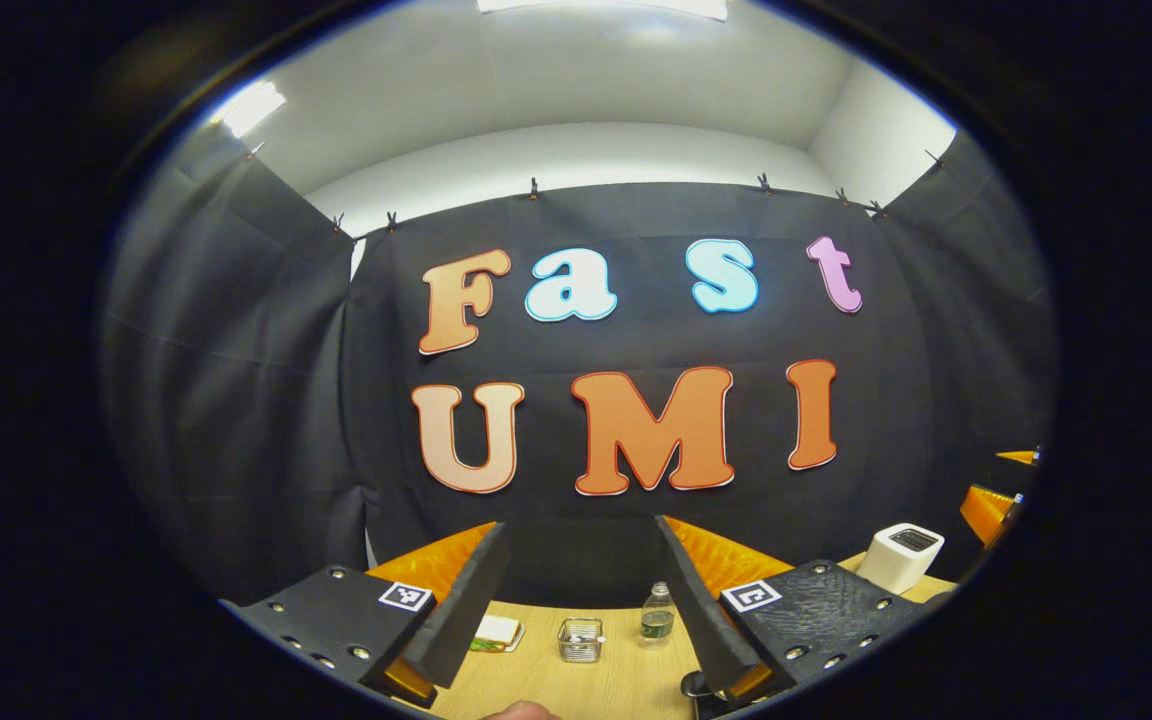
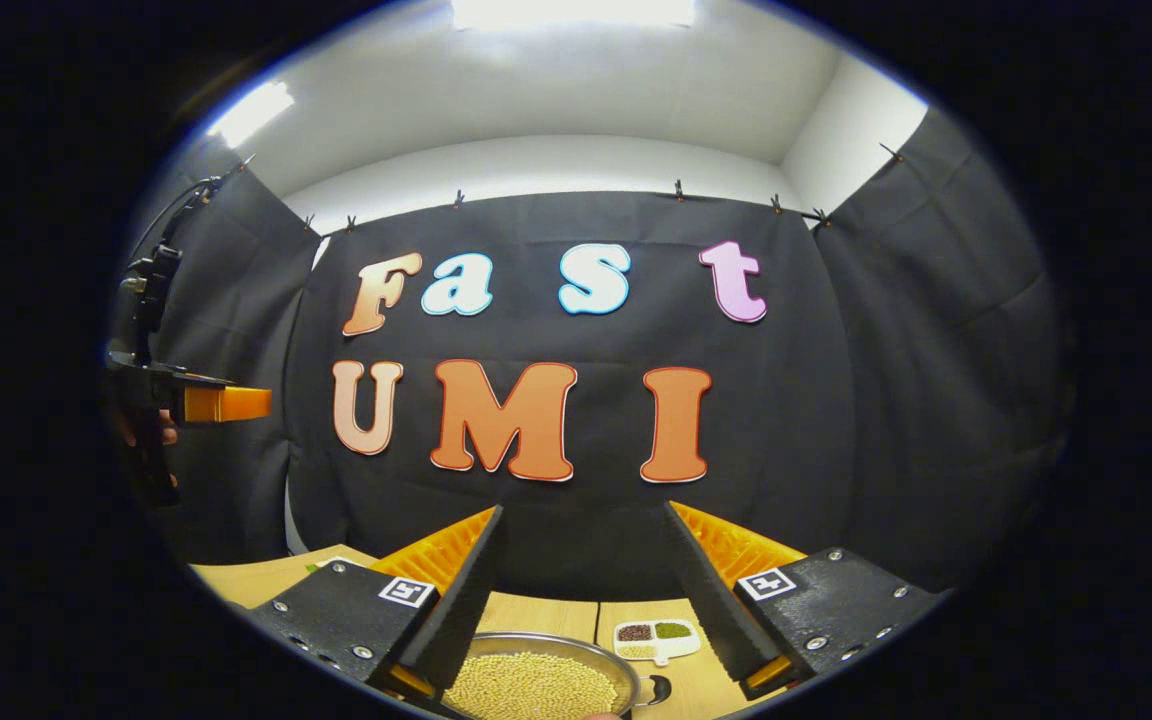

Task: First push the handle of the pot to place it horizontally, then grasp the pot with both hands and set it on the induction cooktop.

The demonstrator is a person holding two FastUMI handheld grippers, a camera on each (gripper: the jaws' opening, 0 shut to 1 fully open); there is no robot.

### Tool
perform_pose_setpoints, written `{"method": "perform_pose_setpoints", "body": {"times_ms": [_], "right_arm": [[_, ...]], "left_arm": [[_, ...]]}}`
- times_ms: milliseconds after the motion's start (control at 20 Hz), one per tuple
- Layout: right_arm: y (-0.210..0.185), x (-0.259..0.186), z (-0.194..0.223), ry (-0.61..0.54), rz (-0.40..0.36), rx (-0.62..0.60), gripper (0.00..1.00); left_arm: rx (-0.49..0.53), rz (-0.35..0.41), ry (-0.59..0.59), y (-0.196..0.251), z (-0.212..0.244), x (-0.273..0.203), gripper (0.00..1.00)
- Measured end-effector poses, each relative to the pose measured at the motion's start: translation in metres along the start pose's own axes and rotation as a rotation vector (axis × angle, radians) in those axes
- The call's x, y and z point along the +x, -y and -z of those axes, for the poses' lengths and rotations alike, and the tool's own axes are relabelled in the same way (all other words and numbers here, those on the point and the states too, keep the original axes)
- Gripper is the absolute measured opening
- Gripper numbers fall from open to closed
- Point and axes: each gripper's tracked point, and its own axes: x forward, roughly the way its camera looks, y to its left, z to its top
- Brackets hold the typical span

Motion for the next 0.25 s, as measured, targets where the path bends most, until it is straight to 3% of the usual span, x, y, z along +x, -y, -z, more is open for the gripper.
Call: {"method": "perform_pose_setpoints", "body": {"times_ms": [250], "right_arm": [[-0.015,-0.005,-0.037,0.043,-0.007,0.008,0.95]], "left_arm": [[-0.003,0.039,-0.013,0.001,-0.001,-0.005,0.91]]}}
